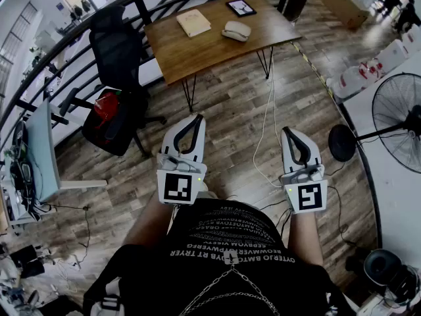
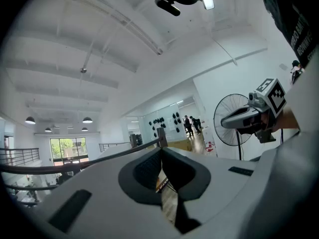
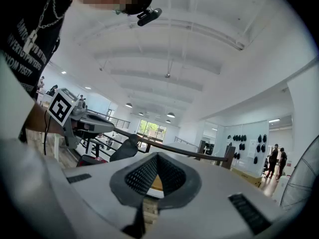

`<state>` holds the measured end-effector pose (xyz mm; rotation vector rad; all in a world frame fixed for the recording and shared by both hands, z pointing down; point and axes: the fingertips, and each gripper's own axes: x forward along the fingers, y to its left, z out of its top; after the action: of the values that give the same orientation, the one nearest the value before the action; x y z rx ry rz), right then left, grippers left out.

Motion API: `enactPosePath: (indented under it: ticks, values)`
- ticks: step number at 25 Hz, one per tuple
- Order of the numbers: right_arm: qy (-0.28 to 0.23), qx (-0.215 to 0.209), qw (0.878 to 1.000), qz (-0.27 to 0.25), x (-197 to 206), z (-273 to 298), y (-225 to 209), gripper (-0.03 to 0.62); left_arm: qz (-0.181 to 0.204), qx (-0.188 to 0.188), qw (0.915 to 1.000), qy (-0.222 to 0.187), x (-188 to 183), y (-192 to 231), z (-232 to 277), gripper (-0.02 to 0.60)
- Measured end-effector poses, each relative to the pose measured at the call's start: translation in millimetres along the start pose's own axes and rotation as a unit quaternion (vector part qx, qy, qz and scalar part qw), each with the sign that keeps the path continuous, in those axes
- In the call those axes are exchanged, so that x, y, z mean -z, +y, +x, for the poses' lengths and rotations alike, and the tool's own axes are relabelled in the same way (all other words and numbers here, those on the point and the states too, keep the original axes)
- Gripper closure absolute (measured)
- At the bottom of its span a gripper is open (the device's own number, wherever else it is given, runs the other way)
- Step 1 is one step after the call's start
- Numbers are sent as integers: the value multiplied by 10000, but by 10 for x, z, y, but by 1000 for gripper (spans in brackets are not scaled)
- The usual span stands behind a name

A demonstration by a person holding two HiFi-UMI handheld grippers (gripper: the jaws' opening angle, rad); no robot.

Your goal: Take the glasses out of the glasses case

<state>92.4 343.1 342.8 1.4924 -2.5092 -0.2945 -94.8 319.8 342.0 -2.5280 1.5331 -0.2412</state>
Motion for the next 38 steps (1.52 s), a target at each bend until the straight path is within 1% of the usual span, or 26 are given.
enactPosePath:
  ticks: [5, 7, 9, 12, 16, 21, 22, 25, 28, 31, 34, 38]
  values:
    - [52, -105, 9999, 108, 60, -119, -1, 580, -186, -82, 9998, 37, -13, -143, -96, 554]
    - [73, -140, 9996, 228, 90, -157, 4, 580, -216, -125, 9997, 33, -28, -178, -144, 553]
    - [78, -139, 9991, 384, 134, -204, 1, 579, -164, -172, 9997, 28, -40, -220, -188, 553]
    - [122, -176, 9986, 475, 207, -255, 13, 579, -10, -224, 9997, 35, -60, -297, -238, 553]
    - [131, -211, 9982, 541, 263, -317, 68, 577, 16, -235, 9997, 80, -64, -382, -307, 554]
    - [68, -176, 9985, 514, 213, -345, 86, 576, 86, -149, 9996, 203, -46, -465, -326, 554]
    - [70, -168, 9983, 545, 216, -336, 88, 570, 86, -141, 9997, 195, -41, -469, -324, 554]
    - [106, -166, 9975, 673, 294, -318, 115, 507, -8, -61, 9999, 109, -16, -480, -339, 554]
    - [126, -160, 9971, 730, 340, -266, 117, 474, -50, -16, 9999, 138, 25, -464, -303, 554]
    - [167, -145, 9970, 746, 364, -185, 104, 456, -178, 21, 9997, 175, 71, -430, -203, 554]
    - [230, -108, 9967, 767, 410, -83, 85, 451, -204, 75, 9996, 189, 130, -371, -87, 554]
    - [314, -60, 9966, 756, 438, 112, 34, 451, -325, 95, 9994, 103, 147, -229, 146, 553]
